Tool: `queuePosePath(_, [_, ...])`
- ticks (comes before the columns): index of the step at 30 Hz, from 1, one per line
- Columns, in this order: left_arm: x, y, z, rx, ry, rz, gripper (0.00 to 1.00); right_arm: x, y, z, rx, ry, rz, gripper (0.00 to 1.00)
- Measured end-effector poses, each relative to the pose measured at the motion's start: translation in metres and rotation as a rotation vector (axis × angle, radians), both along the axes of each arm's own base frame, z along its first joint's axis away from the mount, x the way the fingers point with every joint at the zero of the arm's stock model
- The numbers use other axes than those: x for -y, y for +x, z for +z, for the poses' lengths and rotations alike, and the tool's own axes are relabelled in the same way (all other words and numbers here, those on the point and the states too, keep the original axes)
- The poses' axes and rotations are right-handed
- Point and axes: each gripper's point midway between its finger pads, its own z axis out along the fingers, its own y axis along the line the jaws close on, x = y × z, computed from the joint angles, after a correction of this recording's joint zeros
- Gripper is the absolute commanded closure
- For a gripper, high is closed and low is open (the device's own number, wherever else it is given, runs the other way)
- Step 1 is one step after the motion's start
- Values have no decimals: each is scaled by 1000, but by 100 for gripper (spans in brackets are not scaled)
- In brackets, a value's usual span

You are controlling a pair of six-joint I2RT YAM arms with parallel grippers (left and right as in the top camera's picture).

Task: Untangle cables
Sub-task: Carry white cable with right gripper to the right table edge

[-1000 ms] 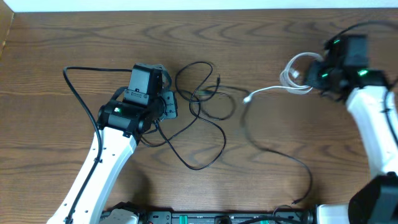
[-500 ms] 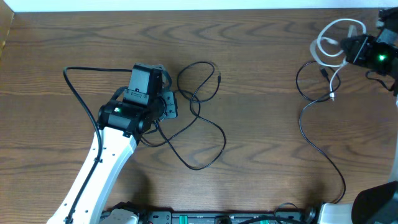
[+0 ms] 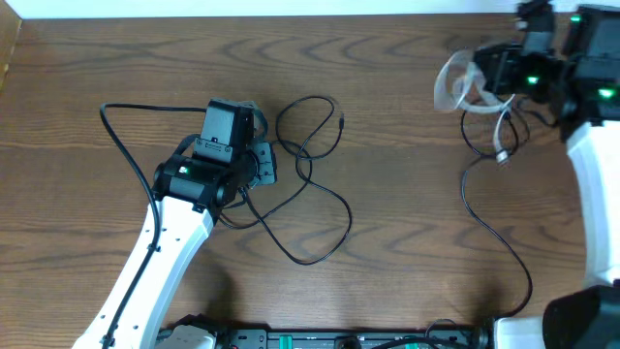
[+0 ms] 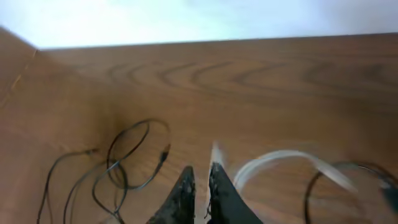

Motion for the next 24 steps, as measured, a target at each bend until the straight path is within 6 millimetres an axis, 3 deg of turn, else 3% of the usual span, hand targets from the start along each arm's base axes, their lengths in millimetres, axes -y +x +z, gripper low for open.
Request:
queuePosePath(2, [0,0,0,0,0,0,72,-12,2,-15,-34,-21,23,99])
queuePosePath(6, [0,-1,-1,-4,1,0,73,-32,11,-84,-200,-71,50,99])
queuePosePath(7, [0,-1,-1,-4,1,0,72,-34,12,-94,-225,-76,53,93])
queuePosePath(8, [0,-1,-1,-4,1,0,73,-35,12,-98,-236,-77,55,82])
queuePosePath(10, [0,-1,-1,-4,1,0,73,-36,11,-99,-237,-83,57,72])
queuePosePath(12, [0,-1,-1,-5,2,0,72,-27,8,-106,-267,-129,20,54])
queuePosePath(14, [0,-1,-1,-6,1,0,73,-12,6,-114,-296,-205,-38,43])
queuePosePath(17, [0,-1,-1,-5,2,0,72,9,6,-119,-310,-302,-114,37])
queuePosePath(20, [0,-1,-1,-5,1,0,72,17,9,-121,-305,-340,-147,33])
queuePosePath(24, [0,-1,-1,-7,2,0,72,28,28,-151,-334,-352,-242,25])
